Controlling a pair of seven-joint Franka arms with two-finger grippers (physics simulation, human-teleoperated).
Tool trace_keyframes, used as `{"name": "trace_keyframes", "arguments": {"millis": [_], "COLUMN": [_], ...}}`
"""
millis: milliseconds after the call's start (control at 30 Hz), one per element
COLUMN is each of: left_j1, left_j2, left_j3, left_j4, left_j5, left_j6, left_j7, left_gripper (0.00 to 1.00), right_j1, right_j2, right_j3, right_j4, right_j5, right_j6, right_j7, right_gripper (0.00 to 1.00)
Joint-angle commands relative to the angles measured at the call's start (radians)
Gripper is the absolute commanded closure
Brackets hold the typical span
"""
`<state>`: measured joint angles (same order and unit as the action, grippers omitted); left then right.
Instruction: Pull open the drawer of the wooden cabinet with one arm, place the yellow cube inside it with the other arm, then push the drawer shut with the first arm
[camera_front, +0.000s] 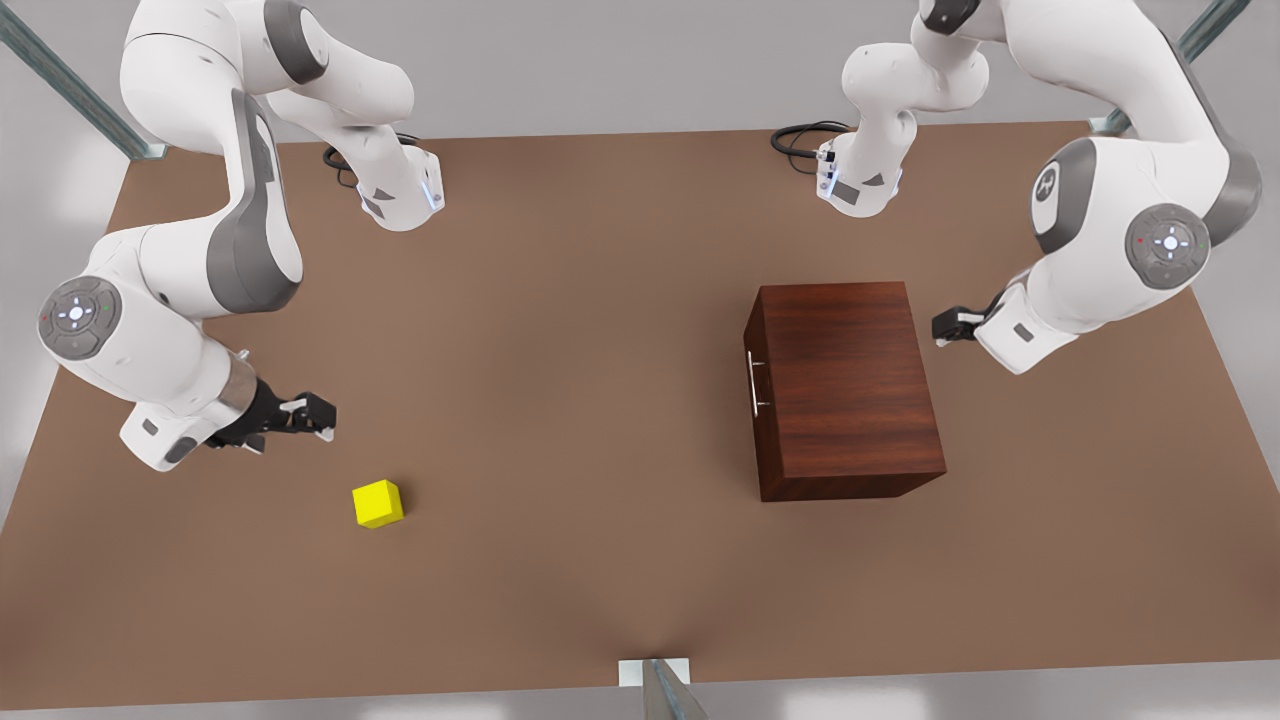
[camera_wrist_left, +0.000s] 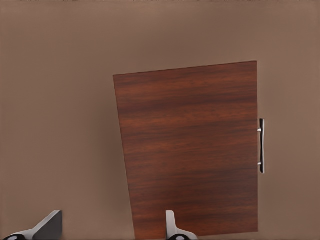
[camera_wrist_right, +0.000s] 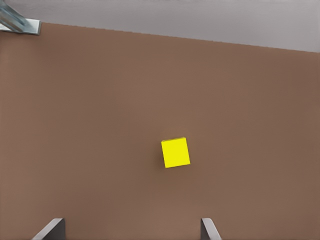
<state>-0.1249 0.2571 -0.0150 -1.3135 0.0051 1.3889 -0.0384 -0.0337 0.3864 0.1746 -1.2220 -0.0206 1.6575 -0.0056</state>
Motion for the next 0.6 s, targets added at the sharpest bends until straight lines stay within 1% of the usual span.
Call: {"name": "trace_keyframes", "arguments": {"millis": [0,33,67,167,200,233,300,433,567], "left_j1": [0.001,-0.01,-0.074,-0.332,-0.41,-0.47,-0.556,-0.593,-0.584], "left_j2": [0.007,0.025,0.048,0.126,0.162,0.195,0.264,0.318,0.352], "left_j3": [-0.002,-0.028,-0.028,-0.028,-0.028,-0.028,-0.028,-0.026,-0.02], "left_j4": [0.0,0.003,0.01,0.01,0.011,0.014,0.028,0.028,0.02], "left_j5": [0.003,0.01,0.009,0.072,0.075,0.139,0.159,0.176,0.314], "left_j6": [0.039,0.039,0.038,0.042,0.071,0.075,0.173,0.292,0.322], "left_j7": [0.077,0.043,-0.086,-0.48,-0.626,-0.736,-1.023,-1.101,-1.1], "left_gripper": [0.0,0.0,0.0,0.0,0.0,0.0,0.0,0.0,0.02], "right_j1": [0.0,0.0,0.0,0.0,0.0,0.0,0.0,-0.002,-0.002], "right_j2": [-0.001,-0.001,-0.001,-0.001,-0.001,-0.001,0.0,0.0,0.002], "right_j3": [0.0,0.0,0.0,0.0,0.0,0.0,0.0,0.0,0.0], "right_j4": [0.001,0.001,-0.001,0.001,0.001,0.001,0.001,0.001,0.001], "right_j5": [0.001,0.001,0.001,0.001,0.001,0.001,0.001,0.001,0.002], "right_j6": [0.03,0.03,0.03,0.03,0.03,0.03,0.03,0.03,0.03], "right_j7": [-0.004,-0.004,-0.004,-0.004,-0.002,-0.002,-0.002,-0.001,-0.001], "right_gripper": [0.0,0.0,0.0,0.0,0.0,0.0,0.0,0.0,0.0]}}
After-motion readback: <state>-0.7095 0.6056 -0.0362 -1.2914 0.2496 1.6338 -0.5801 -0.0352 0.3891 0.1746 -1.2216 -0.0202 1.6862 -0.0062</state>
